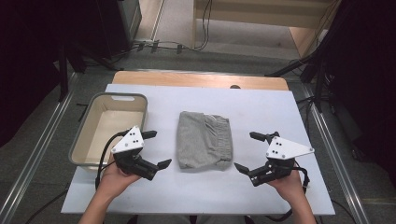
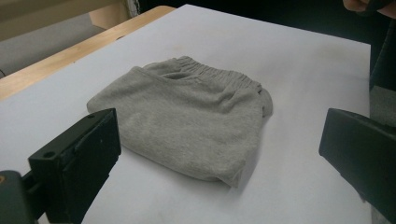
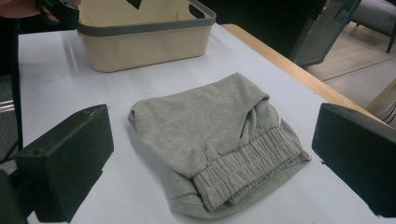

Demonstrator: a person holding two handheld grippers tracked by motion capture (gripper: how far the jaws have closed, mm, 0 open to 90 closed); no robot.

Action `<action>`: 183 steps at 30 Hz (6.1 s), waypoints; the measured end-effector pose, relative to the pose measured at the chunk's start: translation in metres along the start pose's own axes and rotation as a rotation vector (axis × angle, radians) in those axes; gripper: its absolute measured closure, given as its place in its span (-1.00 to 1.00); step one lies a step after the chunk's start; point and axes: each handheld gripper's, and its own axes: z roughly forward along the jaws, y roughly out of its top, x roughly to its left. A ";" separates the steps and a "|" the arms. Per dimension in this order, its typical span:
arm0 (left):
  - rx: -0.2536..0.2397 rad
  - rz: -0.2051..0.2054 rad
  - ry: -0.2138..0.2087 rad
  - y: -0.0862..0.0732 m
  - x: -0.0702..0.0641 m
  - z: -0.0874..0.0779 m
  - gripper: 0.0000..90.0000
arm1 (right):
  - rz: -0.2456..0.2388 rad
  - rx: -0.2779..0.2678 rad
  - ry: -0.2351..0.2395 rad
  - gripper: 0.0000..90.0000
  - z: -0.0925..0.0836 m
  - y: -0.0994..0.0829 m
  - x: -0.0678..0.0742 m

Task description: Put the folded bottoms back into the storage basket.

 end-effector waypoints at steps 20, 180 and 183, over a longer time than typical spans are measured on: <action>0.008 0.011 0.000 0.003 -0.004 0.000 -1.00 | -0.026 0.045 -0.032 -1.00 0.012 -0.003 0.002; 0.100 -0.037 0.014 0.003 -0.001 0.038 -1.00 | -0.091 0.482 -0.060 0.46 0.106 -0.054 0.016; 0.109 -0.049 0.022 0.004 0.001 0.043 -1.00 | -0.094 0.483 -0.058 0.46 0.106 -0.054 0.015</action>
